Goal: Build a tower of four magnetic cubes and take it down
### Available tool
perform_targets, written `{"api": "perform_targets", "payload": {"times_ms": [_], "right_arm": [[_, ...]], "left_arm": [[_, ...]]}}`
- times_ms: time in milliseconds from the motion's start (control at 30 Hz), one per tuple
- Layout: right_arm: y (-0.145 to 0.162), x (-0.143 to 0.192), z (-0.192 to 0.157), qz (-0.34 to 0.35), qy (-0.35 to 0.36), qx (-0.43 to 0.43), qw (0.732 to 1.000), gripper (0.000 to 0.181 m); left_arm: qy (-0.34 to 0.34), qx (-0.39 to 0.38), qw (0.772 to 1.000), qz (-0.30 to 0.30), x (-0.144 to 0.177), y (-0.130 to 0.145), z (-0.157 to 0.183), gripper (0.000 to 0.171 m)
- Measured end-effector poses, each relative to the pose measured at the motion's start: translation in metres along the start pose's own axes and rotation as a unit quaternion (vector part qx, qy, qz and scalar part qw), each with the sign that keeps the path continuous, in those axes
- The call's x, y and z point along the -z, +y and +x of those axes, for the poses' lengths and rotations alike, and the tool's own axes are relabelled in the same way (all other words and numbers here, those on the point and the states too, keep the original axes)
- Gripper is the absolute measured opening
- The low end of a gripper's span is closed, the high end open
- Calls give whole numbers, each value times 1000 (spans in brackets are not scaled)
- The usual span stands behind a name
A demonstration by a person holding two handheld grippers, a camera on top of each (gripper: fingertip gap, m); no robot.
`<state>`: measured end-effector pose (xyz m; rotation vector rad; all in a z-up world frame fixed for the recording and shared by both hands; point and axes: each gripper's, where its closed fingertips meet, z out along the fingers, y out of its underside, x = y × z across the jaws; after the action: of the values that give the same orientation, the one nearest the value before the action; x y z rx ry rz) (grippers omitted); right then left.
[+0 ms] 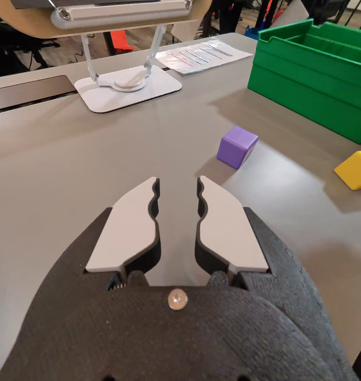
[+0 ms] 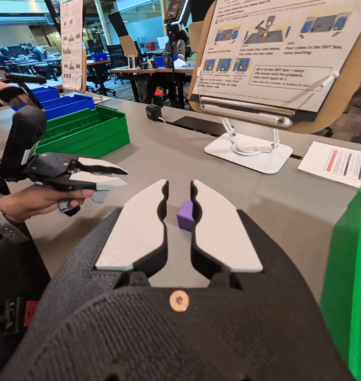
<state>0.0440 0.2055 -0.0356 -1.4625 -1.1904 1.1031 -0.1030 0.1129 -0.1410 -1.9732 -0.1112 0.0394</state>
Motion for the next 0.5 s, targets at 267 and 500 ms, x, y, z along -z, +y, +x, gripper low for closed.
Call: {"api": "perform_targets", "payload": {"times_ms": [267,500], "right_arm": [[34,36,11,-25,38,-3,999,37],[54,72,20,-40,75,-8,996,46]], "left_arm": [[25,3,1000,-5,-3,3,9,37],[41,11,999,-2,-9,1,16,39]]}}
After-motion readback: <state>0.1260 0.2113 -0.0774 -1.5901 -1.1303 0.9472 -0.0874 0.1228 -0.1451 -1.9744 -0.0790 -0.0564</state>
